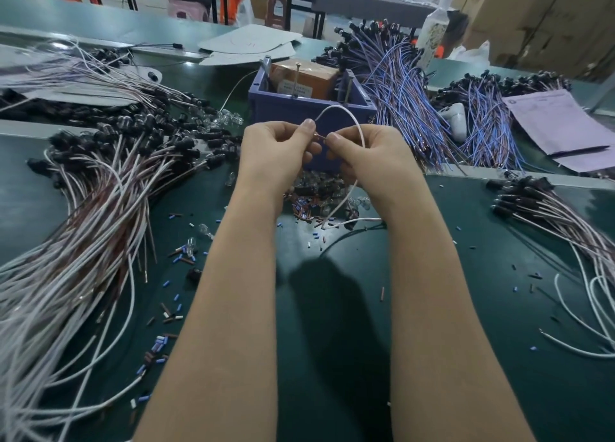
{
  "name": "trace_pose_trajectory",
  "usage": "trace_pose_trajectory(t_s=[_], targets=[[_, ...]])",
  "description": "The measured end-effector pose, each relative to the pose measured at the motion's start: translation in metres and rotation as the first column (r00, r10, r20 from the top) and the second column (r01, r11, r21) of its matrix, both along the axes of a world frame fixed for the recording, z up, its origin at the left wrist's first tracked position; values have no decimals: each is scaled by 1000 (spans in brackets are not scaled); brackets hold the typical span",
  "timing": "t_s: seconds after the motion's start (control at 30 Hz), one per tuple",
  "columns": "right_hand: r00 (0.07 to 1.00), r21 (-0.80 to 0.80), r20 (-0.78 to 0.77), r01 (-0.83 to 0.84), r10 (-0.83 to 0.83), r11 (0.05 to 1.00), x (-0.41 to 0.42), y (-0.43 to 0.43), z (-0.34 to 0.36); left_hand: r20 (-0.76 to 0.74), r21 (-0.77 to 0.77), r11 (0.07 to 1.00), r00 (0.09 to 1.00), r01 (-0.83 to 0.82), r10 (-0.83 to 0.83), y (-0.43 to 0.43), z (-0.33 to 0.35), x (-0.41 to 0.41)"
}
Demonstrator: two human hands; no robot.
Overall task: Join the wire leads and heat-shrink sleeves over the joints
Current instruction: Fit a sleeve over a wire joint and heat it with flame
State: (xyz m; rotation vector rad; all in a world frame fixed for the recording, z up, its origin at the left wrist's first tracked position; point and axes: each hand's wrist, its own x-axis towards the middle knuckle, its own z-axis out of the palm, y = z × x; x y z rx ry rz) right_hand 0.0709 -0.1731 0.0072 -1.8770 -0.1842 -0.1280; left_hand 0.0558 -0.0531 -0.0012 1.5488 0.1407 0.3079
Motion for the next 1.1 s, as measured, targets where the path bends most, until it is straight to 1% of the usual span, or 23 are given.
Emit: trace_pose_trajectory(t_s=[0.1,0.13,0.2,0.27,0.37,0.47,0.53,0.67,0.87,1.0,1.03,1.1], targets=[[1000,-2,-14,3,-3,1000,0,-1,0,6,58,998,1000,-21,21,-2,0,-2],[1000,8,-16,15,-15,1000,0,-1,-1,-5,29,999,1000,-16,16,-3,1,-2],[999,50,-30,42,-41,998,0,-1,-1,-41,-137,990,999,21,-27,-3,3,-4],[998,109,-55,45,-39,993,0,-1,-1,-68,-288,956,995,56,-78,-1,5,-5],[996,168,-84,21,-7,986,1,-2,-1,-74,-366,921,983,131,-170,2,5,-4],[995,206,-103,7,14,979,1,-3,-2,-30,-446,863,960,236,-278,5,1,-4],[992,226,-118,-13,41,974,1,-4,-1,-5,-470,833,943,292,-334,6,-1,-4],[983,255,-150,-60,101,965,-1,-6,0,14,-461,826,933,325,-360,6,-5,-3],[970,260,-189,-101,153,960,-2,-7,1,14,-367,898,967,241,-254,4,-7,-2],[977,176,-166,-103,132,979,-1,-7,0,-12,-346,920,979,186,-203,4,-6,-1],[981,146,-154,-95,118,985,-1,-7,0,-19,-321,932,983,169,-185,4,-6,-1],[988,86,-126,-78,89,993,-1,-7,-1,-28,-214,969,991,122,-131,3,-5,0]])
